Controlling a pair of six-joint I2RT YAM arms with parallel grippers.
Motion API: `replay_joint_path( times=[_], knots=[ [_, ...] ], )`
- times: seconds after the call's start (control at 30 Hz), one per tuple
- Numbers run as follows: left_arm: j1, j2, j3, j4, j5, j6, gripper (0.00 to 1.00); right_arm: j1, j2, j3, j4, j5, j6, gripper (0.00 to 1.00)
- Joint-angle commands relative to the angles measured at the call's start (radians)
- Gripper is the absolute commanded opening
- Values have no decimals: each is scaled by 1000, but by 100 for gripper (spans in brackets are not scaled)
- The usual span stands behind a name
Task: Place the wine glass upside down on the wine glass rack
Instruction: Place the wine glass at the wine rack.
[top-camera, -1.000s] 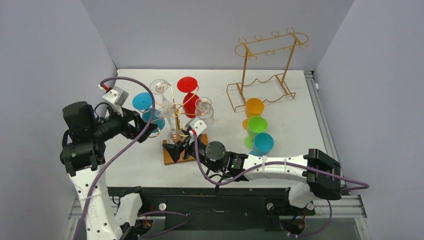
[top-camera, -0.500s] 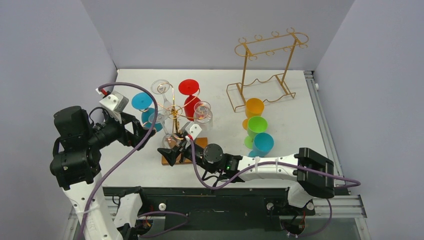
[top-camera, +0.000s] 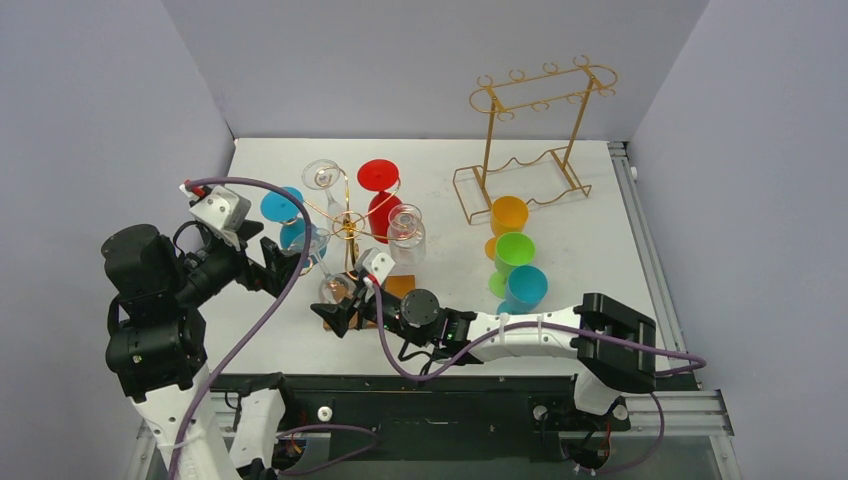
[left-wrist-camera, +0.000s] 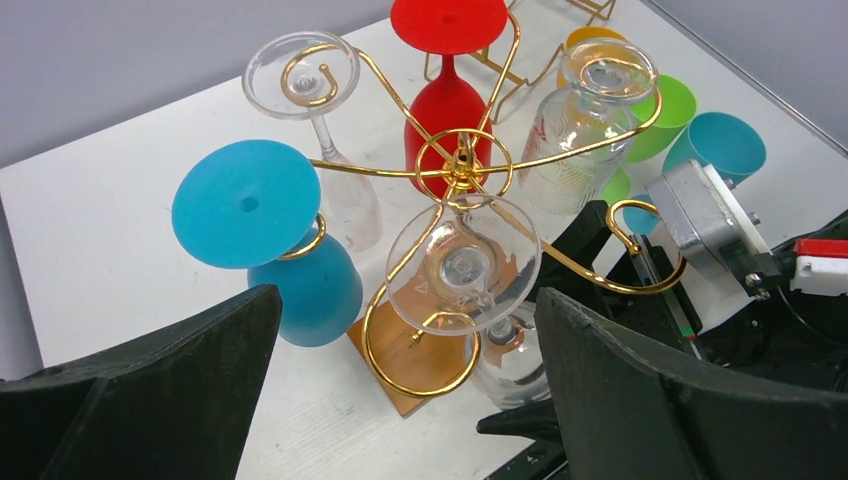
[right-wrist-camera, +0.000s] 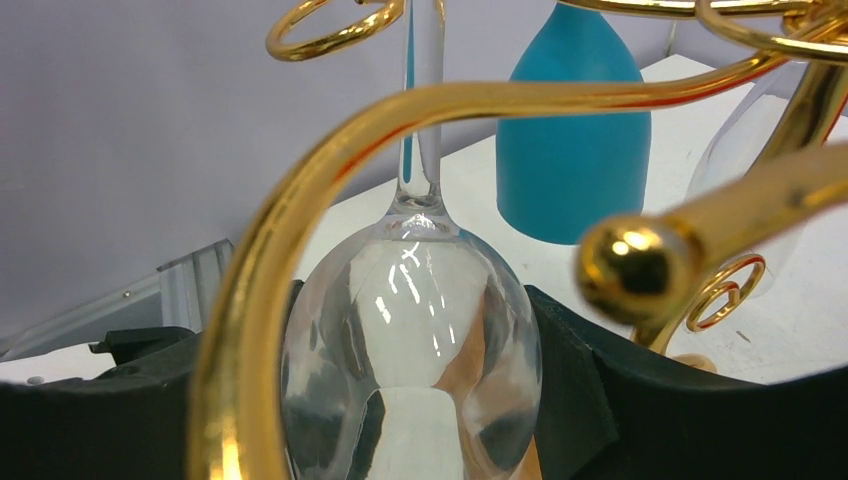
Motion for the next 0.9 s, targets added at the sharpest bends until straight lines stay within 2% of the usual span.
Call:
replay_joint_path(
  times=[0.0, 0.27, 0.47, 0.7, 0.83, 0.87],
  knots=[
    [-7, 9, -10, 129, -19, -33, 96, -9, 19, 30, 78, -67, -7, 0],
    [-14, 22, -52, 227, -67, -67, 96, 13, 40, 39, 82, -64, -95, 0],
    [-30, 42, -110, 289, -48, 11, 96, 30, 40, 22, 100, 49, -149, 0],
    [-83, 103, -111, 421, 6, 24, 96, 61, 19, -17, 151, 183, -196, 0],
    [-142, 153, -80, 392, 1, 69, 100, 83, 26, -11, 154, 234, -238, 0],
    [-155, 161, -76, 378, -11, 89, 96, 87, 31, -8, 157, 251, -245, 0]
  ],
)
